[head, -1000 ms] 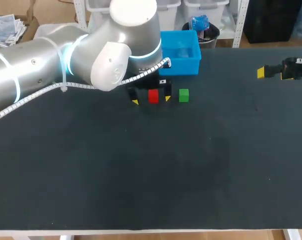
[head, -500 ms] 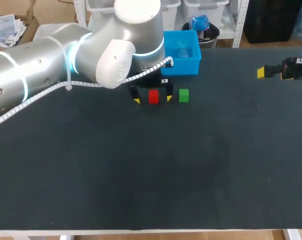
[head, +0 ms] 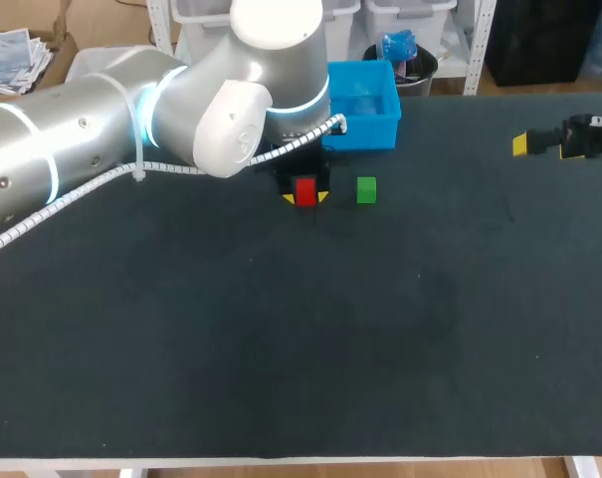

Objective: Use the left arm to pick the red cube and place it into the blue plastic box first, then use the right arm to grasp the green cube and put it into the same blue plastic box after the first action is fully finished.

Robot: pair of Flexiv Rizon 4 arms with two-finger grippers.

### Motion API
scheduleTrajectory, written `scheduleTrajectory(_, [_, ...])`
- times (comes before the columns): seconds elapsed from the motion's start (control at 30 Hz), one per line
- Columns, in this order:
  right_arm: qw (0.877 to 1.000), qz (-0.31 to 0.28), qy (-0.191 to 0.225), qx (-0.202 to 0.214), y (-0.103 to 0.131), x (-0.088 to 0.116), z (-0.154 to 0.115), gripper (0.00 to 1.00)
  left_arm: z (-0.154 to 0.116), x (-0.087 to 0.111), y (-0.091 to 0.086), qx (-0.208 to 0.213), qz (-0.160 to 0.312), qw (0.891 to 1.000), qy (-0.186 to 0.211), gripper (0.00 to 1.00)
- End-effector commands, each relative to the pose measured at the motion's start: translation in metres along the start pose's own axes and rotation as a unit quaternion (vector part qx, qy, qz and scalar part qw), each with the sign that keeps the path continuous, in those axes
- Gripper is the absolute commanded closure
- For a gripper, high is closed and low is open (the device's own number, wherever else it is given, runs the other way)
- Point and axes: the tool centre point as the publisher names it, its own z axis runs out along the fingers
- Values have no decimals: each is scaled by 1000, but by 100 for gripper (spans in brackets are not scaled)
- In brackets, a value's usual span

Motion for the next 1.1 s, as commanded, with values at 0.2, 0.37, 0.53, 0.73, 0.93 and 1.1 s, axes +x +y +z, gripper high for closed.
scheduleTrajectory(0.2, [1000,0,0,1,0,0,1,0,-6,0,-1,0,3,1000,-4,100])
scheduleTrajectory(0.37, [1000,0,0,1,0,0,1,0,-18,-1,0,4,3,1000,-12,100])
scheduleTrajectory(0.53, [1000,0,0,1,0,0,1,0,-38,-6,2,9,2,1000,-29,100])
scheduleTrajectory(0.73, [1000,0,0,1,0,0,1,0,-64,-13,6,17,5,999,-52,100])
scheduleTrajectory(0.93, [1000,0,0,1,0,0,1,0,-92,-19,11,24,11,997,-73,100])
scheduleTrajectory(1.1, [1000,0,0,1,0,0,1,0,-111,-22,14,29,18,995,-91,100])
